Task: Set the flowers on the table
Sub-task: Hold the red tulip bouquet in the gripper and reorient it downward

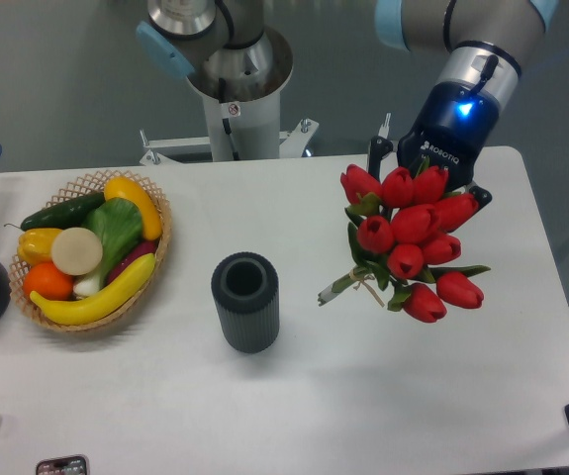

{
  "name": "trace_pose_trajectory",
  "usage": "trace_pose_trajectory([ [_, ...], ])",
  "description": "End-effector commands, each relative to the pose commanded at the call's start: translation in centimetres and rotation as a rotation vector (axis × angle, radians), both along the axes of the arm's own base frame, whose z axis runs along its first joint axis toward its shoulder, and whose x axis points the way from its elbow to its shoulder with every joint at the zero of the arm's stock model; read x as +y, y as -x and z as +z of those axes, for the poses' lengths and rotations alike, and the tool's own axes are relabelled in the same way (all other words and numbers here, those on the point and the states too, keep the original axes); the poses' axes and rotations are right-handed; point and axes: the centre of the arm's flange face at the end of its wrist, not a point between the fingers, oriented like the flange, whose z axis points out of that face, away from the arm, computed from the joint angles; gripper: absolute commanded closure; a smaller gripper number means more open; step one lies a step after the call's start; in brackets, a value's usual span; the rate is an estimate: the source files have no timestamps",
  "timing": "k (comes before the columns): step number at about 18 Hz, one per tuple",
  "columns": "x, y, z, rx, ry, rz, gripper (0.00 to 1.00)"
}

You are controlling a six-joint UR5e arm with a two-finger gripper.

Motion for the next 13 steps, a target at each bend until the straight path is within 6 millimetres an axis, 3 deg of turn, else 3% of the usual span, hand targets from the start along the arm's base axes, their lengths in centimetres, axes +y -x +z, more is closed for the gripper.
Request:
trace_pose_trajectory([
  [4, -0.1, 0.0, -0.6, 0.059, 0.011, -0.017, 0.56],
  [9, -1.0, 0.6, -3.2, 0.183, 0.204, 0.020, 0.56],
  [13, -1.4, 0.6, -4.0, 0.223, 0.284, 0.031, 0.56],
])
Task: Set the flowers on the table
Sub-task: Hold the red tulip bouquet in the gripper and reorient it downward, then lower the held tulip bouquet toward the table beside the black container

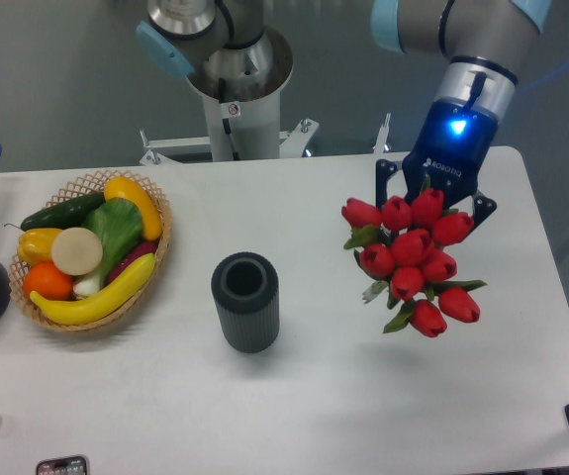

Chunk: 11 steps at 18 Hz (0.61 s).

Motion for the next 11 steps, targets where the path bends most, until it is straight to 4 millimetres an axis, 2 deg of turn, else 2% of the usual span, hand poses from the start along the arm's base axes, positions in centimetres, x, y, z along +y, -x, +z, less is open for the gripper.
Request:
trace_pose_trajectory([
  [4, -0.6, 0.2, -1.4, 0.076, 0.143, 0.009, 0.56],
  [11, 1.2, -1.7, -4.7, 0.146, 0.383, -0.031, 0.56],
])
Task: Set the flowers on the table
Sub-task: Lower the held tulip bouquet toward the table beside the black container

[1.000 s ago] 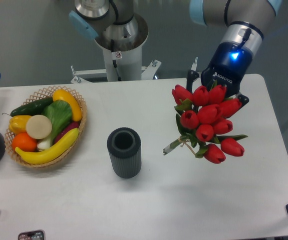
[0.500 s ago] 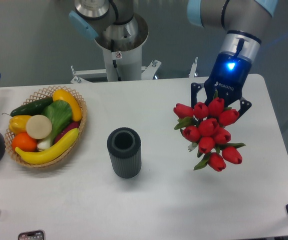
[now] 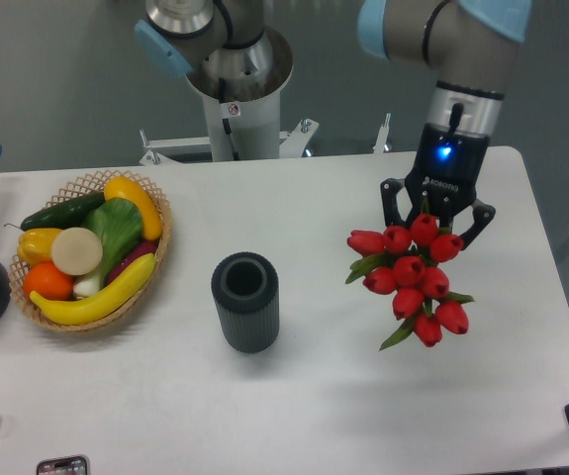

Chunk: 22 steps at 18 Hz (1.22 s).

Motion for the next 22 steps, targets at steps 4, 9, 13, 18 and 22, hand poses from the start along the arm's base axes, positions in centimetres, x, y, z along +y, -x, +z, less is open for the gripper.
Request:
trace_pose_trajectory([
  [4, 1.8, -1.0, -3.2, 0.003, 0.130, -0.017, 0.56],
  [9, 4.0, -1.3, -6.9, -0.014, 0.220, -0.046, 0.56],
  [13, 5.6, -0.9, -8.3, -0.013, 0.249, -0.064, 0.56],
  [18, 7.3, 0.0, -10.4, -0.021, 0.272, -0.080, 0.56],
  [22, 8.2, 1.8, -12.7, -0.034, 0.297, -0.078, 0.56],
])
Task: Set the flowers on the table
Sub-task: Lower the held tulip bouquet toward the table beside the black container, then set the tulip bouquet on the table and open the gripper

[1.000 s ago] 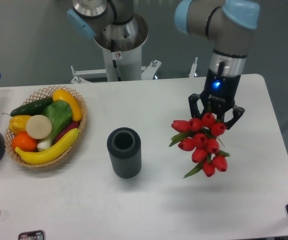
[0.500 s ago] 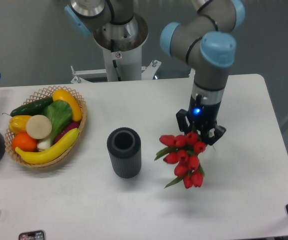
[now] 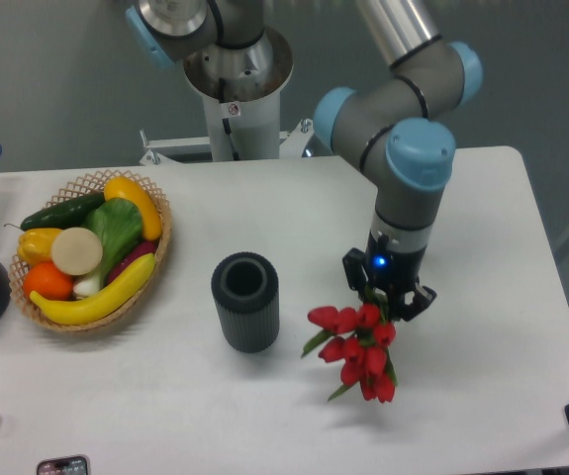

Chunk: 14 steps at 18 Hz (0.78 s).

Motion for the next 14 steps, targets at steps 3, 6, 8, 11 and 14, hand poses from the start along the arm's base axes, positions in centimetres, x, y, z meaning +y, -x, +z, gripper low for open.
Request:
trace_pose_trajectory([
  [3, 0.2, 0.6, -1.6, -0.015, 0.009, -0.001, 0.56],
  [6, 0.5, 1.4, -1.8, -0.014, 0.008, 0.003, 0.55],
  [8, 0.5, 1.5, -2.0, -0.016, 0.009, 0.003, 0.55],
  [11, 0.5, 1.5, -2.1, -0.017, 0.010, 0.003, 0.47],
  [14, 0.4, 1.3, -1.6, -0.010, 0.006, 0.002, 0.19],
])
